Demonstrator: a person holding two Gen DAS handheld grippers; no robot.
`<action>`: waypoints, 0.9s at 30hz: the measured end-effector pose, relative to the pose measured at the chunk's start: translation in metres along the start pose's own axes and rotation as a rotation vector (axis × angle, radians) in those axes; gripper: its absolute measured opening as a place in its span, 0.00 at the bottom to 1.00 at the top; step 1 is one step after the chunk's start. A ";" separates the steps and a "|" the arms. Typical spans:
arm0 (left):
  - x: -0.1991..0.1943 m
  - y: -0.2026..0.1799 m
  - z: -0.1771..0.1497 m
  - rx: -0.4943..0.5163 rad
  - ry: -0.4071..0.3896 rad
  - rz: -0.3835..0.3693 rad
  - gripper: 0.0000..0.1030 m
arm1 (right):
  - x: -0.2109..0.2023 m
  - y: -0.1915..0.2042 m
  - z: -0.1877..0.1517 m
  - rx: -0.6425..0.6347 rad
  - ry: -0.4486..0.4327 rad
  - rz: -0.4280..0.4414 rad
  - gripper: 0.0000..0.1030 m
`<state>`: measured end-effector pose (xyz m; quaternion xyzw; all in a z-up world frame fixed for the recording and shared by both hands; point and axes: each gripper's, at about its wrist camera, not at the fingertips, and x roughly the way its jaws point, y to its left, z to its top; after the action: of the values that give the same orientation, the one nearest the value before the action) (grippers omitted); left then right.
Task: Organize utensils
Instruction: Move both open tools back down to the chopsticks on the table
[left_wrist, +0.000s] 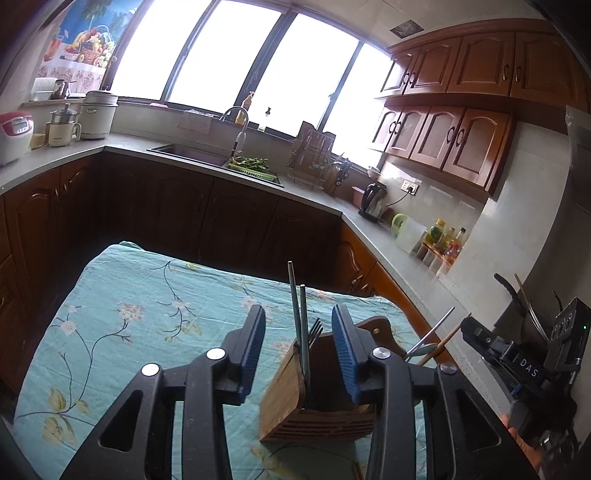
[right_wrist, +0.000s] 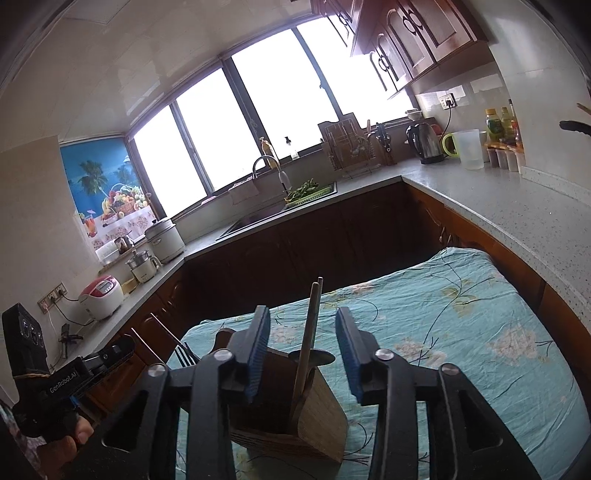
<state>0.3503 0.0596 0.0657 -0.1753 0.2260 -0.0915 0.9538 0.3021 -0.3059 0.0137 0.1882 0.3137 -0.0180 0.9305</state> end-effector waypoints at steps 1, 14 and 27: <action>-0.005 0.000 -0.002 0.002 -0.005 0.010 0.43 | -0.004 0.000 0.000 0.003 -0.009 0.002 0.58; -0.085 -0.001 -0.044 -0.042 0.006 0.069 0.82 | -0.068 0.000 -0.026 0.026 -0.026 0.050 0.99; -0.144 -0.014 -0.085 -0.044 0.100 0.108 0.87 | -0.112 0.001 -0.071 0.016 0.040 0.036 1.00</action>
<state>0.1829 0.0584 0.0576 -0.1791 0.2846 -0.0438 0.9407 0.1713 -0.2884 0.0280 0.2016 0.3288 0.0000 0.9226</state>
